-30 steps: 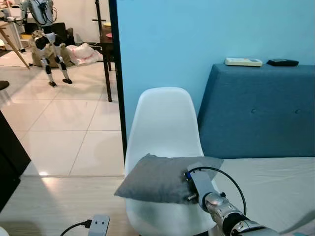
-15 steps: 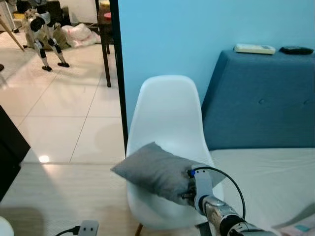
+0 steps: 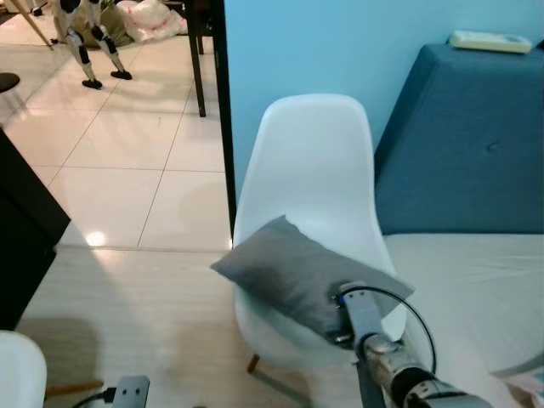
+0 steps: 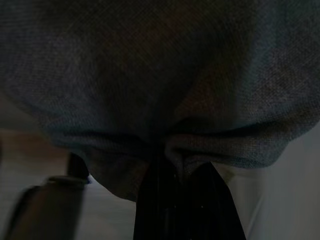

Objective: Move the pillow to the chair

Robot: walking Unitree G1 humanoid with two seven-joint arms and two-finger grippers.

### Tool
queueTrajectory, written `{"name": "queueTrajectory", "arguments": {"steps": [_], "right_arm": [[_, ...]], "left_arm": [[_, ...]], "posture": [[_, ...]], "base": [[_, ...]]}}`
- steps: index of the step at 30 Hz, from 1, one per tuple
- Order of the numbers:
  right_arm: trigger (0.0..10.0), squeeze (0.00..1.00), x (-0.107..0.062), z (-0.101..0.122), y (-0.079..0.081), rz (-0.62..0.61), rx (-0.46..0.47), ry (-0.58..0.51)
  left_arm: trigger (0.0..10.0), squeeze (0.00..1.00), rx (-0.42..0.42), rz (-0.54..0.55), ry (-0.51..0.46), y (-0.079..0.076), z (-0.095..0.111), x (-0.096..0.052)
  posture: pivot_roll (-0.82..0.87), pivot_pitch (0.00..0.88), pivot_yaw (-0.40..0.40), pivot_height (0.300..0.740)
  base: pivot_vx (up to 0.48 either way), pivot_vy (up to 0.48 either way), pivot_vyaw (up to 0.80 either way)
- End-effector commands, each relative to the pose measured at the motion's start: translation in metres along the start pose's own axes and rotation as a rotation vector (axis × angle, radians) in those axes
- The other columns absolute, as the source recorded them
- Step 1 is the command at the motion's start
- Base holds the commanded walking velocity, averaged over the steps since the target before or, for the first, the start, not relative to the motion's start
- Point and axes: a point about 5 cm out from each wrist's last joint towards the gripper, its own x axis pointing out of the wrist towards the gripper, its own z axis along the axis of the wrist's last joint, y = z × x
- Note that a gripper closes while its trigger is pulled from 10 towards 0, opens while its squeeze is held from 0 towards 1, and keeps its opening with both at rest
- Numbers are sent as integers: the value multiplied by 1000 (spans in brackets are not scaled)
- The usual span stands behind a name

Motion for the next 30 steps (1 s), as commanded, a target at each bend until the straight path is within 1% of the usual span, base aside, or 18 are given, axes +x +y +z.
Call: {"name": "queueTrajectory", "arguments": {"steps": [1, 5, 8, 9, 10, 12, 14, 15, 17, 18, 19, 20, 21, 22, 23, 25, 29, 30], "right_arm": [[10000, 0, 0, -4, -10, -67, -48, 22], [10000, 0, 0, -1, -16, -92, -43, 18], [10000, 0, 0, -2, -12, -68, -23, 26], [10000, 0, 0, -2, -6, -46, 12, 15], [10000, 0, 0, -2, -4, -38, 31, 10], [10000, 0, 0, -1, 3, 2, 79, 2], [10000, 0, -1, 2, 10, 57, 158, -25], [10000, 0, -1, 2, 10, 57, 158, -25], [10000, 0, -1, 10, 17, 131, 233, -77], [10000, 31, -2, 12, 19, 148, 248, -87], [10000, 31, -2, 13, 19, 156, 256, -92], [10000, 733, -1, 12, 16, 137, 226, -89], [10000, 1000, -1, 12, 14, 123, 203, -87], [10000, 1000, -1, 12, 14, 123, 203, -87], [10000, 1000, -1, 13, 8, 89, 191, -88], [10000, 1000, 0, 22, -7, 15, 210, -132], [10000, 1000, -4, 61, -28, -13, 317, -316], [10000, 1000, -4, 61, -28, -13, 317, -316]], "left_arm": [[10000, 0, -8, -2, 54, 1, -17, -6], [10000, 0, -8, -7, 57, -1, -18, -6], [10000, 0, -6, -16, 59, -3, -17, -6], [10000, 0, -6, -20, 58, -5, -16, -5], [10000, 0, -6, -21, 58, -5, -16, -5], [10000, 0, -3, -27, 57, -7, -15, -5], [10000, 0, -2, -31, 57, -8, -14, -4], [10000, 0, -2, -31, 57, -8, -14, -4], [10000, 0, 0, -34, 58, -9, -13, -3], [10000, 0, 1, -35, 59, -10, -13, -3], [10000, 0, 2, -37, 59, -10, -12, -3], [10000, 0, 4, -39, 60, -10, -12, -3], [10000, 0, 4, -40, 61, -11, -12, -3], [10000, 0, 4, -40, 61, -11, -12, -3], [10000, 0, 5, -41, 62, -11, -12, -2], [10000, 0, 7, -43, 65, -12, -12, -2], [10000, 0, 12, -43, 77, -13, -12, -2], [10000, 0, 12, -43, 77, -13, -12, -2]], "posture": [[160, 213, -17, 625], [158, 213, -17, 610], [152, 208, -20, 595], [151, 201, -19, 585], [151, 201, -19, 580], [149, 194, -19, 580], [145, 186, -16, 580], [145, 186, -16, 580], [144, 183, -16, 580], [144, 183, -15, 580], [143, 182, -15, 580], [142, 178, -15, 580], [143, 175, -15, 580], [143, 175, -15, 580], [145, 168, -16, 580], [144, 159, -17, 580], [127, 120, -18, 580], [127, 120, -18, 580]], "base": [[0, 0, 0], [0, 0, 0], [0, 0, 0], [0, 0, 0], [0, 0, 0], [0, 0, 0], [0, 0, 0], [0, 0, 0], [0, 0, 0], [0, 0, 0], [0, 0, 0], [0, 0, 0], [0, 0, 0], [0, 0, 0], [0, 0, 0], [0, 0, 0], [0, 0, 0], [0, 0, 0]]}}
